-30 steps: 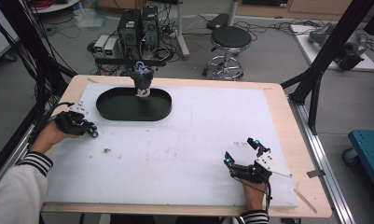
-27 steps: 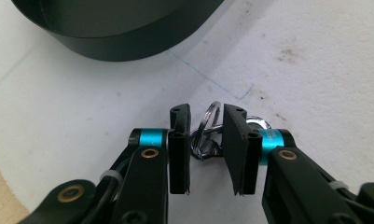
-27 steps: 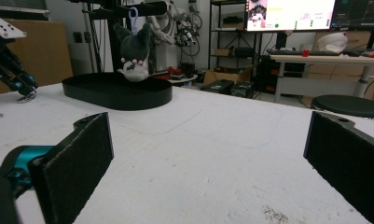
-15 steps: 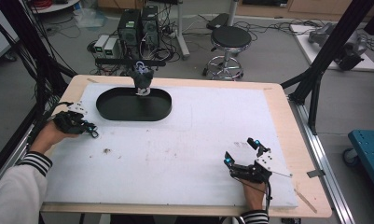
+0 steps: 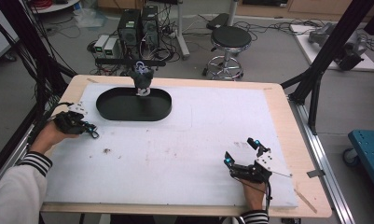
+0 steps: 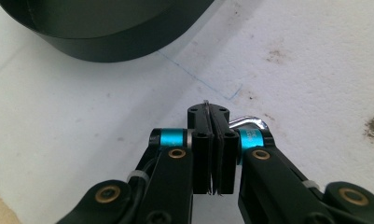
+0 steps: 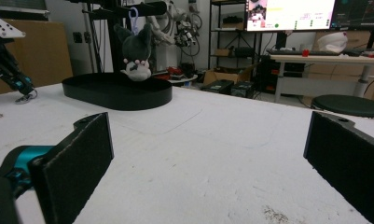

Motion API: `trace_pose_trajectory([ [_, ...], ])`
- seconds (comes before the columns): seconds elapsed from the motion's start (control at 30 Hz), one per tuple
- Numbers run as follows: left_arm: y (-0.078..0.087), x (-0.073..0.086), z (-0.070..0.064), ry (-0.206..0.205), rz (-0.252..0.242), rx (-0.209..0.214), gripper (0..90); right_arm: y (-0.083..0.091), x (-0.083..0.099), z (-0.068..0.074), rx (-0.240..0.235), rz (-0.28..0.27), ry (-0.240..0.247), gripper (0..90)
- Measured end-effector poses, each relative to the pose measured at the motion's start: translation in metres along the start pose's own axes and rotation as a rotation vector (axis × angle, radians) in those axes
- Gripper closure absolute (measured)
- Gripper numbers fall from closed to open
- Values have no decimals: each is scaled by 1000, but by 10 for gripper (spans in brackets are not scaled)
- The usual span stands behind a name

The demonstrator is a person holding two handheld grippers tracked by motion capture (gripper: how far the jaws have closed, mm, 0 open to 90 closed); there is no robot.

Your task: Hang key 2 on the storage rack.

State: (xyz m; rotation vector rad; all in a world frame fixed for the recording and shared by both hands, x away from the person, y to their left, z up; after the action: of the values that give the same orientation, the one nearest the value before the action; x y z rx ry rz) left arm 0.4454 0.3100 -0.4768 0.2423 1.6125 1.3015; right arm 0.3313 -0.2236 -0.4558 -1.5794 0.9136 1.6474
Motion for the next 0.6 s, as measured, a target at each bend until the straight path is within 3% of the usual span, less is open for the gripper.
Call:
trace_pose_trajectory([
  [0.23,5,-5,-2,12,-31,-1,880,0,0,0,-1,1,0,6],
  [0.37,11,-12,-3,47,-92,14,880,0,0,0,0,-1,2,6],
  [0.6,26,-24,-5,72,-205,32,880,0,0,0,0,-1,1,6],
])
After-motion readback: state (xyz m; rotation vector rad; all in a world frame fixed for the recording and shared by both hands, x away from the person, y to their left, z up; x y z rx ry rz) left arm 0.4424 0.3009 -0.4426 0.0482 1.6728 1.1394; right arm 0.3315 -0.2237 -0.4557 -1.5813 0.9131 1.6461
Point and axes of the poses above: each handheld gripper's, and its own axes: y roughly backward along the jaws, x roughly out of its underside, z roughly to its left, the point moved 8 cm from there along -y, roughly forward along the jaws
